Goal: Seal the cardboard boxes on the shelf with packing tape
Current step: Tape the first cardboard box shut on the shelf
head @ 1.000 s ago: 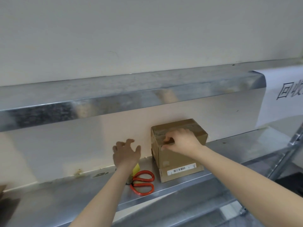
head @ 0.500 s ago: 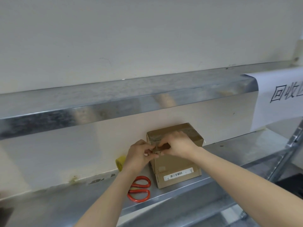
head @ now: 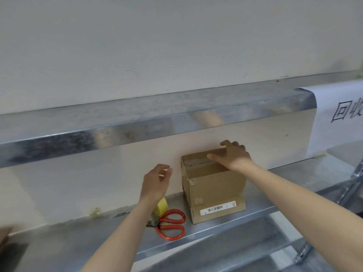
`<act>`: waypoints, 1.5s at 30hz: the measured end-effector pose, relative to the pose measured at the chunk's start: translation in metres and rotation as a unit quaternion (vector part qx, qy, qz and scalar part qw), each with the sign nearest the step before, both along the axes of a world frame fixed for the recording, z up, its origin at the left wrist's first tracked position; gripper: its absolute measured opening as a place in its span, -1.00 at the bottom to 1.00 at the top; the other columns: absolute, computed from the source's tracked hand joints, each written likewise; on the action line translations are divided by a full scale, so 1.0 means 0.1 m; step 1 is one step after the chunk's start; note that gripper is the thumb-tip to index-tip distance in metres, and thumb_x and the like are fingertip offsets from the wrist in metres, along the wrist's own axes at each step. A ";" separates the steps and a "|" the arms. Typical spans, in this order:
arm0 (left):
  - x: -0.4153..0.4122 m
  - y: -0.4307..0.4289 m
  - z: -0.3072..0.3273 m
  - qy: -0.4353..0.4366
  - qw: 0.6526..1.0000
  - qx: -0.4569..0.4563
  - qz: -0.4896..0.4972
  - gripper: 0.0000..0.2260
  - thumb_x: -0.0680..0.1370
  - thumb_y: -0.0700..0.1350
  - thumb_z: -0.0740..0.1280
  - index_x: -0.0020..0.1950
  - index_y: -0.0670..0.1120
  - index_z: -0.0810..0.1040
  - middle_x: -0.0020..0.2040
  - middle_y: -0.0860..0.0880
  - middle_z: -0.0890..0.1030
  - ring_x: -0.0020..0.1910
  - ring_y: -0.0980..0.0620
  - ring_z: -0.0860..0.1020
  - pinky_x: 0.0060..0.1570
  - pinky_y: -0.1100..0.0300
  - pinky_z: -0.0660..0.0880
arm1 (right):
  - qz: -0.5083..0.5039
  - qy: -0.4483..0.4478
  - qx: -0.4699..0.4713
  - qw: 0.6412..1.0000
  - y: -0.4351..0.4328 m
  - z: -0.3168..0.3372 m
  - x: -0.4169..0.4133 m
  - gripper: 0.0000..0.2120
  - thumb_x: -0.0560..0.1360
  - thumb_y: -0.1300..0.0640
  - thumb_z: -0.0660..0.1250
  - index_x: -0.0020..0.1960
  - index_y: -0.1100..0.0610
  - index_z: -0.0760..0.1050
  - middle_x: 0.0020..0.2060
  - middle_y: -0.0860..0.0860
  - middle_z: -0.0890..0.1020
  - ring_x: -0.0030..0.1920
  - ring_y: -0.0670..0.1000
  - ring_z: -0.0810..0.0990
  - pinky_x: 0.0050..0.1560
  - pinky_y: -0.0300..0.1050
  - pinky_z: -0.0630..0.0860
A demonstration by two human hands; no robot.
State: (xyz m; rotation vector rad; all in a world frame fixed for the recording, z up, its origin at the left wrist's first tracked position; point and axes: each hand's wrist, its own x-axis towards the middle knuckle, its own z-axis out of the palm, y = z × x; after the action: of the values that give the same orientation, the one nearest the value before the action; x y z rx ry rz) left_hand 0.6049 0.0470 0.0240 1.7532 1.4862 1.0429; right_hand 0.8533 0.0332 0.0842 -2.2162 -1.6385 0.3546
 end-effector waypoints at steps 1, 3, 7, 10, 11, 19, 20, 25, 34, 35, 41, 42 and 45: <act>-0.04 0.02 -0.01 0.000 1.000 0.000 0.012 -0.88 0.60 0.01 0.27 0.09 0.05 0.54 -0.01 0.00 0.64 -0.09 0.04 0.63 -0.01 0.12 0.56 | -0.015 -0.012 -0.031 0.999 0.02 -0.01 0.02 -0.16 0.37 -0.41 0.30 0.51 -0.07 0.13 0.39 0.09 0.32 0.41 0.19 0.24 0.33 0.09 0.30; -0.14 0.04 -0.03 0.006 1.000 -0.006 0.030 -0.87 0.60 -0.03 0.27 0.11 0.02 0.52 0.01 -0.02 0.63 -0.09 0.01 0.62 -0.03 0.11 0.56 | -0.030 -0.043 -0.080 0.995 0.07 -0.02 0.06 0.02 0.29 -0.48 0.33 0.55 -0.14 -0.08 0.46 0.10 0.20 0.44 0.23 0.16 0.35 0.15 0.23; -0.35 0.09 -0.08 0.016 0.998 -0.035 0.046 -0.81 0.58 -0.11 0.30 0.19 -0.04 0.49 0.00 -0.03 0.60 -0.08 -0.02 0.60 -0.05 0.10 0.53 | -0.003 -0.005 -0.150 0.989 0.14 0.02 0.14 0.24 0.20 -0.46 0.41 0.55 -0.12 -0.31 0.53 0.17 0.04 0.49 0.25 0.13 0.43 0.16 0.22; -0.41 0.09 -0.12 0.017 0.997 -0.063 0.048 -0.78 0.58 -0.13 0.30 0.22 -0.05 0.47 0.04 -0.05 0.60 -0.04 -0.04 0.59 -0.04 0.12 0.50 | -0.009 0.004 -0.170 0.985 0.15 0.08 0.15 0.28 0.17 -0.40 0.49 0.56 -0.10 -0.29 0.51 0.20 -0.11 0.50 0.30 0.08 0.44 0.18 0.23; -0.41 0.09 -0.13 0.020 0.996 -0.073 0.043 -0.78 0.58 -0.13 0.30 0.22 -0.05 0.46 0.05 -0.05 0.59 -0.03 -0.04 0.59 -0.06 0.14 0.49 | -0.012 -0.002 -0.179 0.984 0.14 0.09 0.17 0.28 0.16 -0.39 0.51 0.57 -0.09 -0.24 0.50 0.19 -0.11 0.49 0.30 0.10 0.43 0.17 0.25; -0.20 0.03 -0.09 0.002 0.996 -0.090 0.013 -0.81 0.59 -0.13 0.28 0.20 0.00 0.48 0.04 -0.03 0.59 -0.08 0.02 0.61 -0.25 0.31 0.43 | 0.017 0.058 -0.153 0.986 0.02 0.08 0.39 0.05 0.16 -0.22 0.61 0.47 0.09 0.17 0.37 0.05 0.35 0.33 0.10 0.37 0.27 -0.01 0.42; -0.15 0.01 -0.05 -0.008 0.997 -0.082 0.009 -0.82 0.60 -0.11 0.27 0.19 0.04 0.49 0.03 -0.02 0.60 -0.11 0.05 0.61 -0.27 0.33 0.42 | 0.021 0.060 -0.145 0.987 0.00 0.07 0.38 0.03 0.17 -0.22 0.61 0.45 0.09 0.19 0.35 0.04 0.37 0.31 0.08 0.38 0.25 -0.04 0.42; 0.15 -0.04 0.10 -0.061 0.995 -0.078 -0.030 -0.77 0.52 0.15 0.34 0.17 0.21 0.51 -0.01 0.13 0.61 -0.07 0.12 0.62 0.03 0.16 0.55 | 0.026 0.090 -0.122 0.988 -0.04 0.01 0.30 -0.03 0.19 -0.32 0.54 0.46 -0.02 0.20 0.37 0.06 0.33 0.34 0.09 0.36 0.28 -0.05 0.40; 0.55 -0.06 0.08 -0.004 0.987 -0.160 0.028 -0.29 0.36 0.23 0.48 0.41 -0.05 0.40 0.23 -0.05 0.58 0.16 -0.02 0.56 0.04 0.27 0.43 | -0.062 0.000 -0.108 0.992 -0.04 -0.15 -0.14 0.22 0.07 -0.57 0.36 0.53 -0.04 -0.02 0.46 0.14 0.11 0.46 0.21 0.14 0.34 0.18 0.24; 0.54 -0.05 0.07 -0.001 0.987 -0.159 0.033 -0.29 0.37 0.22 0.48 0.42 -0.06 0.39 0.23 -0.06 0.58 0.16 -0.02 0.56 0.04 0.26 0.42 | -0.054 -0.004 -0.105 0.993 -0.03 -0.17 -0.14 0.21 0.09 -0.56 0.37 0.53 -0.03 -0.01 0.46 0.13 0.12 0.45 0.20 0.15 0.33 0.17 0.26; 0.58 -0.03 0.02 -0.001 0.991 -0.127 0.046 -0.23 0.44 0.20 0.42 0.55 0.05 0.15 0.32 -0.09 0.52 0.27 -0.09 0.50 0.24 0.10 0.41 | -0.043 -0.001 -0.101 0.994 0.06 -0.18 -0.11 0.15 0.14 -0.52 0.39 0.52 -0.04 0.01 0.44 0.12 0.16 0.42 0.20 0.20 0.30 0.16 0.30; 0.59 -0.04 0.03 0.011 0.992 -0.121 0.044 -0.26 0.47 0.20 0.39 0.55 0.07 0.15 0.34 -0.08 0.50 0.28 -0.08 0.48 0.24 0.12 0.41 | -0.042 0.000 -0.104 0.994 0.07 -0.17 -0.10 0.15 0.14 -0.51 0.39 0.53 -0.04 0.01 0.45 0.12 0.15 0.43 0.20 0.19 0.31 0.16 0.30; 0.64 -0.07 0.05 0.050 0.992 -0.108 0.052 -0.37 0.52 0.17 0.33 0.53 0.03 0.23 0.39 -0.04 0.46 0.33 -0.06 0.45 0.28 0.13 0.37 | -0.044 -0.008 -0.110 0.993 0.08 -0.18 -0.10 0.16 0.15 -0.50 0.41 0.54 -0.02 -0.02 0.47 0.13 0.12 0.45 0.20 0.15 0.31 0.17 0.28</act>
State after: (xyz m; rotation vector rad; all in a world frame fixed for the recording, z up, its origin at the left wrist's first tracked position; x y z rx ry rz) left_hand 0.6684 0.0400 0.0288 1.6102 1.6994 0.8201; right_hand 0.8431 0.0415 0.0660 -2.4471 -1.5696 0.5174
